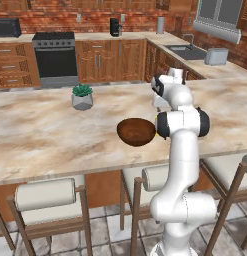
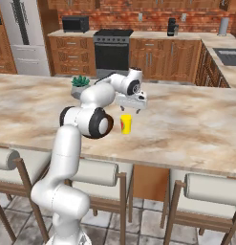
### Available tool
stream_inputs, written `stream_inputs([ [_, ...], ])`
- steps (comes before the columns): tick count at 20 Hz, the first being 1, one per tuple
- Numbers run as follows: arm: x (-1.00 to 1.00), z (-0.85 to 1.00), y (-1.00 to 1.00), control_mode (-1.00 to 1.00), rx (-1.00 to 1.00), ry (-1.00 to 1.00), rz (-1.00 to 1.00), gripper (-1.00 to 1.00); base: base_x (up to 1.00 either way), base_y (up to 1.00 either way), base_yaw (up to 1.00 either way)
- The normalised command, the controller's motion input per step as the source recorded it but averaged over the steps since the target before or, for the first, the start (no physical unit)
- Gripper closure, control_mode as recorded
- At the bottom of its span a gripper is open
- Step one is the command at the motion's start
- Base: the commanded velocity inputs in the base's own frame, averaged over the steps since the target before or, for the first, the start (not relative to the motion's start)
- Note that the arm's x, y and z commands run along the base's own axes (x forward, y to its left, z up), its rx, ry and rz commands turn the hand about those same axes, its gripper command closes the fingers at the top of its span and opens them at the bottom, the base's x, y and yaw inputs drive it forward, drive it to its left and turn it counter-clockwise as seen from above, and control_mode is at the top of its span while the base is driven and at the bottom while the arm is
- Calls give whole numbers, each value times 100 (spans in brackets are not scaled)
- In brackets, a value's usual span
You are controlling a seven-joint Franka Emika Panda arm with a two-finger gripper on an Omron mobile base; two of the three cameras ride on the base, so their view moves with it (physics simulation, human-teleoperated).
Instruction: Place the cup inside the bowl on the dining table and move the bowl to any counter.
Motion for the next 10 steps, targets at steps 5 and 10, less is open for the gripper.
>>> stream_inputs([
  [5, 5, -1, -14, -100, 0, 0, 0, -100, 0, 0, 0],
  [10, 5, -6, -6, -100, 0, 0, 0, -100, 0, 0, 0],
])
